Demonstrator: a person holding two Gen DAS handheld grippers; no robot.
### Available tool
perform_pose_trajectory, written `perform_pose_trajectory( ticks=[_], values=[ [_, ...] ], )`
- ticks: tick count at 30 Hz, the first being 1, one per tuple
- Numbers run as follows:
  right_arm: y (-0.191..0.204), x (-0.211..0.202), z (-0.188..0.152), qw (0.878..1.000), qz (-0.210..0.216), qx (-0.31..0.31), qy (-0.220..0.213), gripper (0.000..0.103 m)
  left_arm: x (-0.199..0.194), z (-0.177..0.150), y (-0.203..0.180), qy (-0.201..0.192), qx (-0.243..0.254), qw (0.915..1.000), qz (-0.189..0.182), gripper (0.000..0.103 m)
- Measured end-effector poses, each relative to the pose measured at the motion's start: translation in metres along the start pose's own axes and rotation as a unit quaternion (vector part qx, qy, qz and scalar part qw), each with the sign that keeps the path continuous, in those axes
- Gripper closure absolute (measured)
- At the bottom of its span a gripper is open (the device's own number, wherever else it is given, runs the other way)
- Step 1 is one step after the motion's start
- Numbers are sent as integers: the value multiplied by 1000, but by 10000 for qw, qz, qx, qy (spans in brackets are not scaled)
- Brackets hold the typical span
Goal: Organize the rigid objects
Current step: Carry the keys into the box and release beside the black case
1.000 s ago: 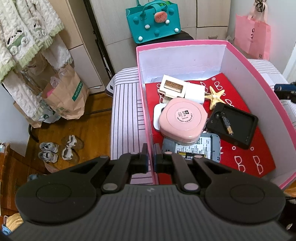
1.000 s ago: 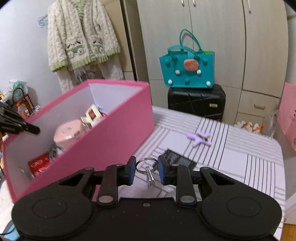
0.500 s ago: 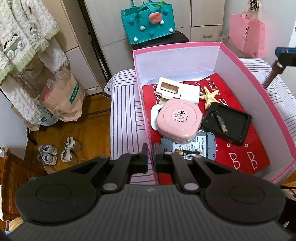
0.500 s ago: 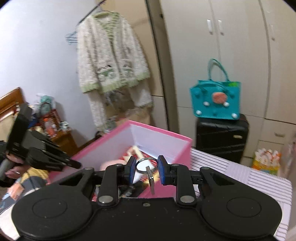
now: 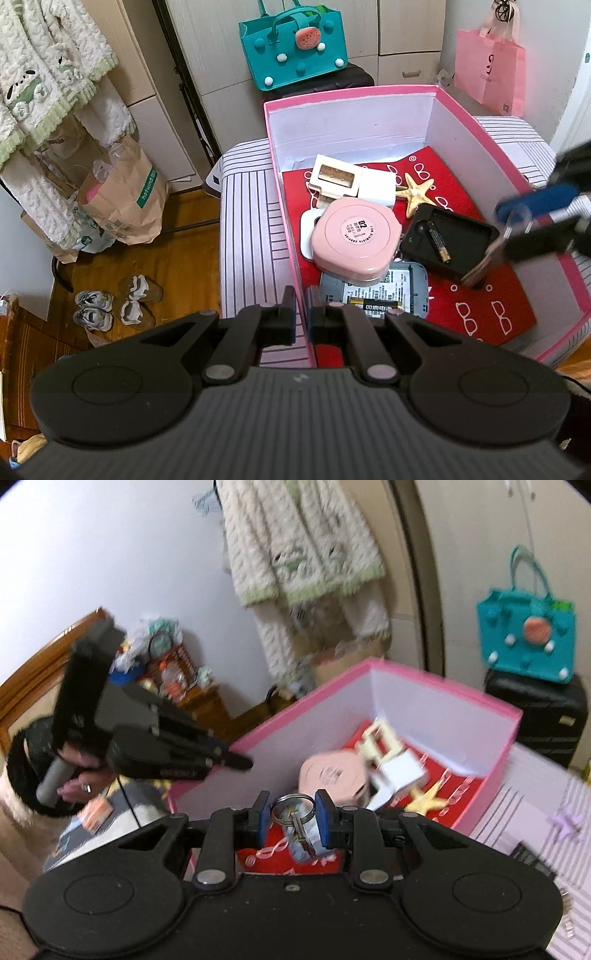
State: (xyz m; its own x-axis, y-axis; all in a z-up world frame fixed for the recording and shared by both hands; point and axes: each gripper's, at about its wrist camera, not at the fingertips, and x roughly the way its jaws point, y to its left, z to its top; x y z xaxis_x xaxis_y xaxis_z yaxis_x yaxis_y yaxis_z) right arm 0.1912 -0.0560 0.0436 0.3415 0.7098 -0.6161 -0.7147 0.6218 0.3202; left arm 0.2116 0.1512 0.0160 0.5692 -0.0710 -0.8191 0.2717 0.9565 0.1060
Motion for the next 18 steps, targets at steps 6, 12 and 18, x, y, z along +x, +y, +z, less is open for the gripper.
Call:
perform_pose_trajectory(
  ticks=[6,12,18],
  values=[
    [4,14,-10,9990,115,-191,386,72,0,-1,0,-6,10,10000,8,99],
    [-18,-33,-7,9989,-65,236,-388,65,0,-1,-2,-32,7,10000,33,98],
    [-43,-77,-21,9912,-659,491,-1035,53,0,-1,-3,-36,2,10000,55,98]
  ],
)
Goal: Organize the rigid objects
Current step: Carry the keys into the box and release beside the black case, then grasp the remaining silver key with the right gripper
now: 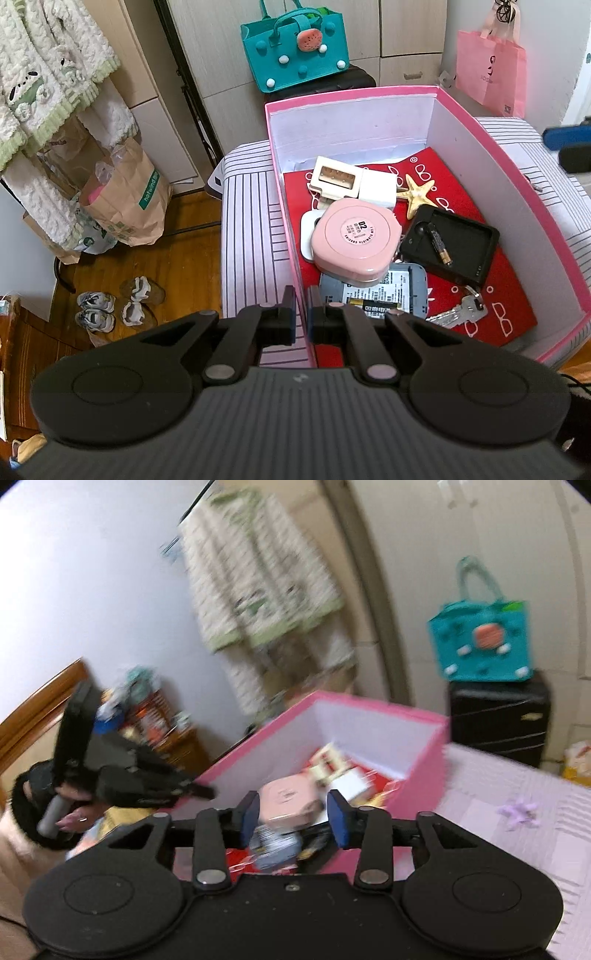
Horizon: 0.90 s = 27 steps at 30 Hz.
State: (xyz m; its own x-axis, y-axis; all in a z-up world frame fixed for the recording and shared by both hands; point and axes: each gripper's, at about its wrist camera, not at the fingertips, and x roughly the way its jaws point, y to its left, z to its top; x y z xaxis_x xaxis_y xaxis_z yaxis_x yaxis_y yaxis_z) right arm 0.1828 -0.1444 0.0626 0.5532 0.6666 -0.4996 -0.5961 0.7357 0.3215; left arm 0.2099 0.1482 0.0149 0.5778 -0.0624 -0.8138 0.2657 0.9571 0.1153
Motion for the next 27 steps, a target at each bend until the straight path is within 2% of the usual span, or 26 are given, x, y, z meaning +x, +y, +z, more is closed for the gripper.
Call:
perform_pose_trajectory(
  ticks=[4,9,12,17,21,24,27],
  values=[
    [-31,-12,-15,9978,-651,135,-58,44,0,0,-1,8,-35,10000,39,98],
    [-77,-19,-37,9922,-1138,491,91,44,1,1,1,-4,-144,9999,60,98],
    [-92,-16,-55,9886,-1451,349,186,44,3,1,1,-16,-207,9997,85,98],
    [-107,-3,-82,9864,-1544,320,470,43,4,1,2,-43,-291,9995,88,98],
    [-103,9,-94,9826,-1703,-19,741,42,6,3,1,-40,-329,9994,107,98],
    [-101,13,-97,9793,-1867,-253,741,33,6,3,1,-42,-336,9994,117,98],
    [-106,19,-93,9791,-1884,-287,717,32,6,3,1,-42,-339,9993,125,98]
  ],
)
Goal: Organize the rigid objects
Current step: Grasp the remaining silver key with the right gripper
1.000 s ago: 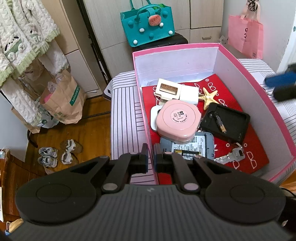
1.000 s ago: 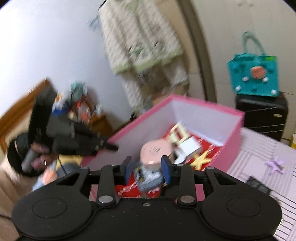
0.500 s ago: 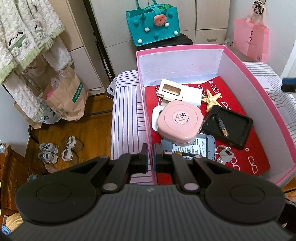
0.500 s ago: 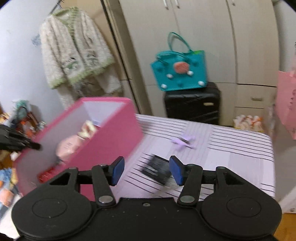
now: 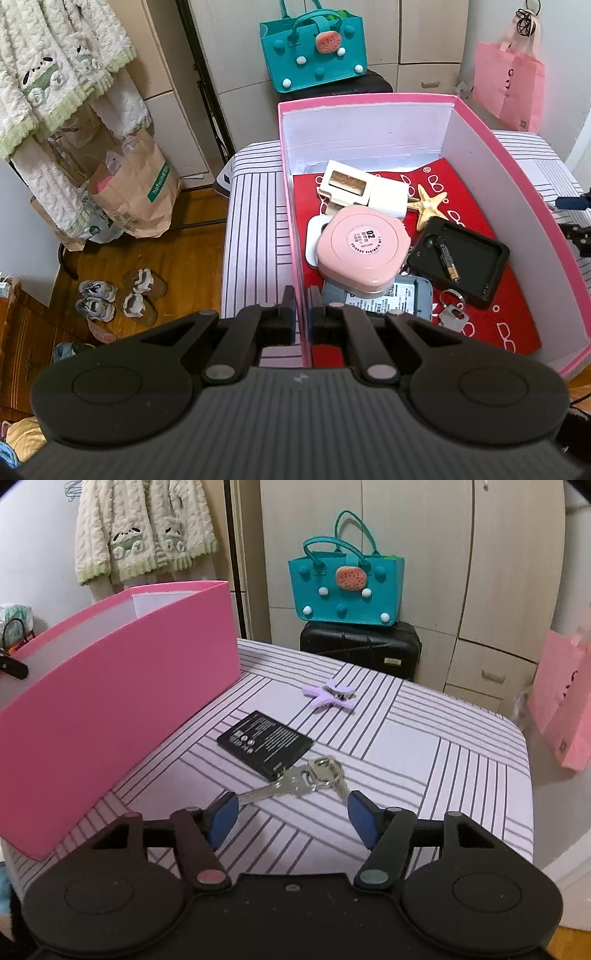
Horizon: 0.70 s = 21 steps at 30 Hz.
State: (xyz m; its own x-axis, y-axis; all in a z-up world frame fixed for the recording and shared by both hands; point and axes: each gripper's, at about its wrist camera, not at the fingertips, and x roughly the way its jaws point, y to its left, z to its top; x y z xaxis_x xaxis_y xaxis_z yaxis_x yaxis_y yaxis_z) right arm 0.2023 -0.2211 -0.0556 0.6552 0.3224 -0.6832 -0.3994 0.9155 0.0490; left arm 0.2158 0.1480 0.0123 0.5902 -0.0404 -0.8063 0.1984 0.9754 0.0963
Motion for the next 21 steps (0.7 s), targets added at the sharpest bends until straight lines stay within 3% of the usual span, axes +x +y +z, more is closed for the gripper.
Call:
perform_pose_trajectory(
  ticks=[7,10,12,14,21],
  values=[
    [-15,20,8,9996,28,258,93,34,0,1,1,23,50,10000,27,98],
    [-16,23,13,9996,104,262,85,50,1,2,-1,44,110,9999,57,98],
    [-16,23,16,9994,174,271,104,76,2,4,-1,78,155,9998,66,98],
    [-16,25,19,9994,150,290,152,92,3,7,-1,132,192,9997,61,98],
    [-23,29,23,9984,139,527,179,94,12,18,0,347,302,9989,-24,98]
  ],
)
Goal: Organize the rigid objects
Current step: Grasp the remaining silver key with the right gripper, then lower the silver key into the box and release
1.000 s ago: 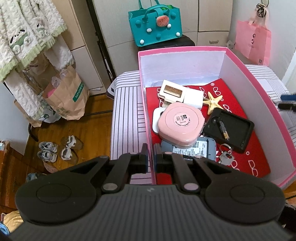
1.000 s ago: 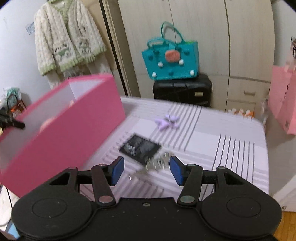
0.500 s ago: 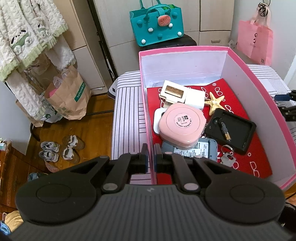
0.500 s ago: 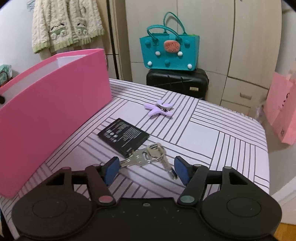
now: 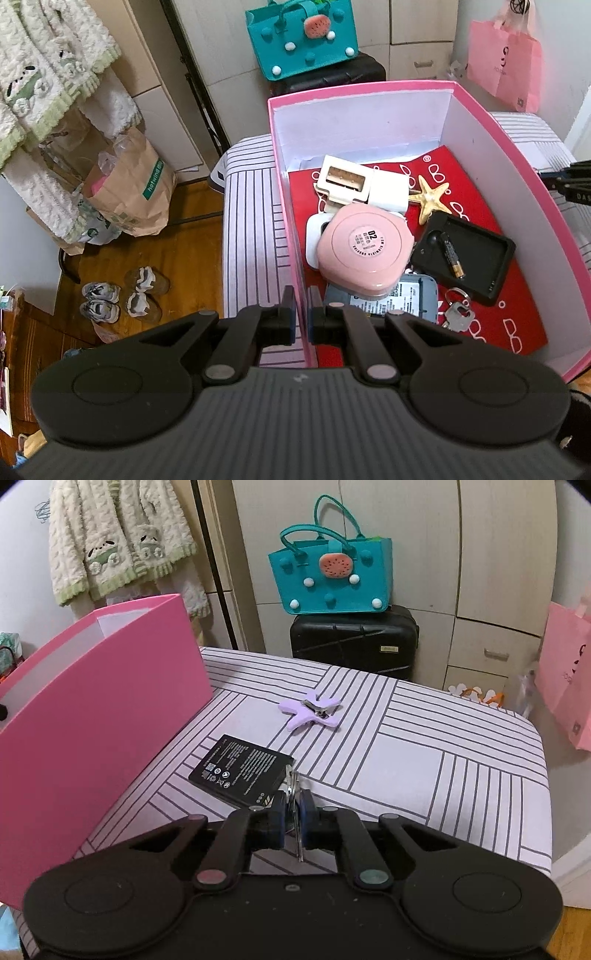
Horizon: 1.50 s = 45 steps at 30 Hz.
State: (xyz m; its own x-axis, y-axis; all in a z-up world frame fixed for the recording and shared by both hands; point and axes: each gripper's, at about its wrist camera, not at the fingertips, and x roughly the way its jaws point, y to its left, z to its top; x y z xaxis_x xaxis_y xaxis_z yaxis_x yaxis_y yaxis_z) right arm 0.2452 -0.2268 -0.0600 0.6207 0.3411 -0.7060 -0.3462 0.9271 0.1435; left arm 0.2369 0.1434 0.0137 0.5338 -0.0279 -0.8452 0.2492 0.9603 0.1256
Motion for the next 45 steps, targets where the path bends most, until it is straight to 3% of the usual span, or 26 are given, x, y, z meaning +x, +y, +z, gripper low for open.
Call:
perform_pose_trajectory(
  ticks=[12,30,45],
  values=[
    [11,-32,18,9978,411,388,-352,95,5,15,4,466,256,9984,-200,98],
    [80,-89,80,9920,838,-226,-912,95,4,15,9,406,316,9980,-368,97],
    [142,-100,124,9796,1345,-788,-1266,96,4,14,11,349,417,9973,-485,96]
  ],
)
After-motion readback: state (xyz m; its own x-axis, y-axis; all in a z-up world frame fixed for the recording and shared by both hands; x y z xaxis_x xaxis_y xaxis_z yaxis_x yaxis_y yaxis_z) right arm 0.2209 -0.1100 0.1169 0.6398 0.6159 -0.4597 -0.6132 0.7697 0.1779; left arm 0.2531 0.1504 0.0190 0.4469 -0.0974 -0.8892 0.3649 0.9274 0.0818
